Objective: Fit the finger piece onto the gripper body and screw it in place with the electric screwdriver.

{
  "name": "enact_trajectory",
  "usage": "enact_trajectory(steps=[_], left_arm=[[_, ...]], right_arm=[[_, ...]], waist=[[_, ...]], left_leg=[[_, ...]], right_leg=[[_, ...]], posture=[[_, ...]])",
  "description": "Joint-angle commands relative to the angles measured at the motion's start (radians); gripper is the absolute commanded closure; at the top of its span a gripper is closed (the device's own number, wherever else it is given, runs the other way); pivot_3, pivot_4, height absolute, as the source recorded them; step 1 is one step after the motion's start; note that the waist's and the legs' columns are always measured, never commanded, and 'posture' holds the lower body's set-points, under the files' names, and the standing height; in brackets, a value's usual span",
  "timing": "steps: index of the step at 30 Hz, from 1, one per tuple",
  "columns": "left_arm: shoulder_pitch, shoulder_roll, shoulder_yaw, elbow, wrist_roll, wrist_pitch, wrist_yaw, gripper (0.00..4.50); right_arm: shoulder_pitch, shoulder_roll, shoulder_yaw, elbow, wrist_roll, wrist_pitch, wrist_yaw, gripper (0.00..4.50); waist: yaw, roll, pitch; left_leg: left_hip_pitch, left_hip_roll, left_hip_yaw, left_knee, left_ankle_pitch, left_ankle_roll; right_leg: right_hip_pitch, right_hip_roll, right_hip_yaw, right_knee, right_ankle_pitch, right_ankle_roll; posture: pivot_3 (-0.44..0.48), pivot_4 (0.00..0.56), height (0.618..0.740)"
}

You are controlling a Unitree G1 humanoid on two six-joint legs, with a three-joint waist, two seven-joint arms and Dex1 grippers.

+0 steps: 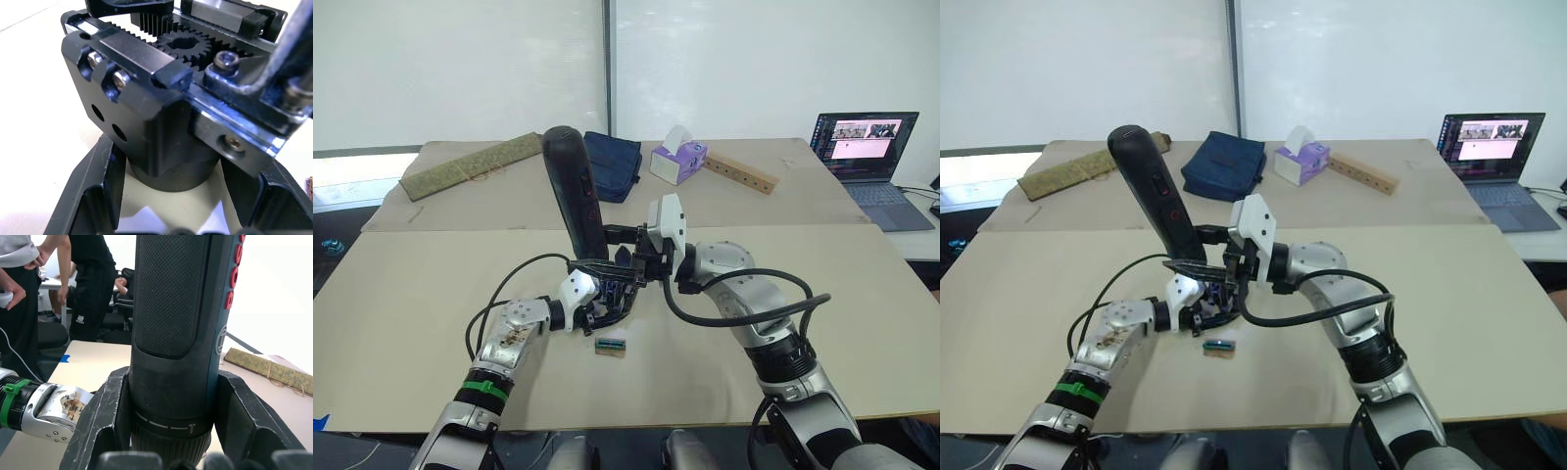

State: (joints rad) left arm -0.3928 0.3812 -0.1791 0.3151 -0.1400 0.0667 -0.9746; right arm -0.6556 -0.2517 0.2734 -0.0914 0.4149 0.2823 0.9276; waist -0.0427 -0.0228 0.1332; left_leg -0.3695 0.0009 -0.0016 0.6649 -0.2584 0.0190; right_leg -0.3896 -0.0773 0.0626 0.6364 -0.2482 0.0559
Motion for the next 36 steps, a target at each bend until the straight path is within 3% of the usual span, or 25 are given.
enact_trajectory(steps=[1,7,11,22,24,27,30,36], left_arm=[[0.02,0.003,-0.012,0.03,0.007,0.008,-0.01,2.2],[0.021,0.002,-0.008,0.05,0.008,-0.004,0.001,2.2],[0.024,-0.004,-0.004,0.062,0.007,-0.008,0.013,2.2],[0.027,-0.008,0.0,0.085,0.012,-0.03,0.03,2.2],[0.024,-0.003,0.001,0.092,0.026,-0.034,0.05,1.18],[0.025,0.002,0.012,0.094,0.02,-0.039,0.061,0.05],[0.046,0.036,0.037,0.075,-0.004,-0.044,0.037,0.05],[0.154,0.155,0.129,-0.032,-0.118,-0.051,-0.077,0.05]], right_arm=[[-0.02,-0.007,-0.031,0.007,0.022,0.049,0.006,2.55],[-0.078,-0.02,-0.088,-0.057,0.088,0.073,0.032,2.55],[-0.09,-0.024,-0.108,-0.094,0.117,0.08,0.051,2.55],[-0.077,-0.042,-0.123,-0.159,0.178,0.12,0.086,2.55],[-0.079,-0.043,-0.139,-0.184,0.222,0.139,0.099,2.55],[-0.097,-0.046,-0.179,-0.238,0.313,0.169,0.107,2.55],[-0.133,-0.102,-0.243,-0.294,0.422,0.257,0.088,2.55],[-0.145,-0.338,-0.425,-0.287,0.602,0.457,0.031,2.55]], waist=[[0.0,0.0,0.0],[0.002,0.0,0.0],[0.006,0.0,0.0],[0.007,0.0,0.0],[0.007,0.0,0.001],[0.007,0.001,0.001],[0.004,0.001,0.001],[-0.006,0.001,0.002]], left_leg=[[0.0,0.0,0.0,0.0,0.0,0.0],[-0.006,0.0,-0.001,-0.001,0.0,0.0],[-0.018,-0.001,-0.001,-0.001,0.001,-0.001],[-0.018,-0.002,-0.001,-0.001,0.001,-0.001],[-0.018,-0.002,-0.001,-0.001,0.001,-0.001],[-0.018,-0.001,-0.001,-0.001,0.001,-0.001],[-0.018,-0.001,-0.002,-0.001,0.001,-0.001],[-0.017,0.003,-0.002,-0.006,0.001,-0.001]], right_leg=[[0.0,0.0,0.0,-0.001,0.0,0.0],[-0.004,-0.002,-0.001,-0.004,0.0,0.0],[-0.016,-0.004,-0.002,-0.003,0.002,0.0],[-0.015,-0.005,-0.003,-0.004,0.002,0.0],[-0.015,-0.005,-0.003,-0.004,0.002,0.0],[-0.015,-0.006,-0.003,-0.004,0.002,0.0],[-0.016,-0.009,-0.003,-0.004,0.002,0.0],[-0.016,-0.014,-0.004,-0.007,0.002,-0.003]], posture=[[0.0,0.15,0.74],[0.0,0.15,0.74],[0.0,0.15,0.74],[0.0,0.15,0.74],[0.0,0.15,0.74],[0.0,0.15,0.74],[0.0,0.15,0.74],[0.0,0.15,0.74]])
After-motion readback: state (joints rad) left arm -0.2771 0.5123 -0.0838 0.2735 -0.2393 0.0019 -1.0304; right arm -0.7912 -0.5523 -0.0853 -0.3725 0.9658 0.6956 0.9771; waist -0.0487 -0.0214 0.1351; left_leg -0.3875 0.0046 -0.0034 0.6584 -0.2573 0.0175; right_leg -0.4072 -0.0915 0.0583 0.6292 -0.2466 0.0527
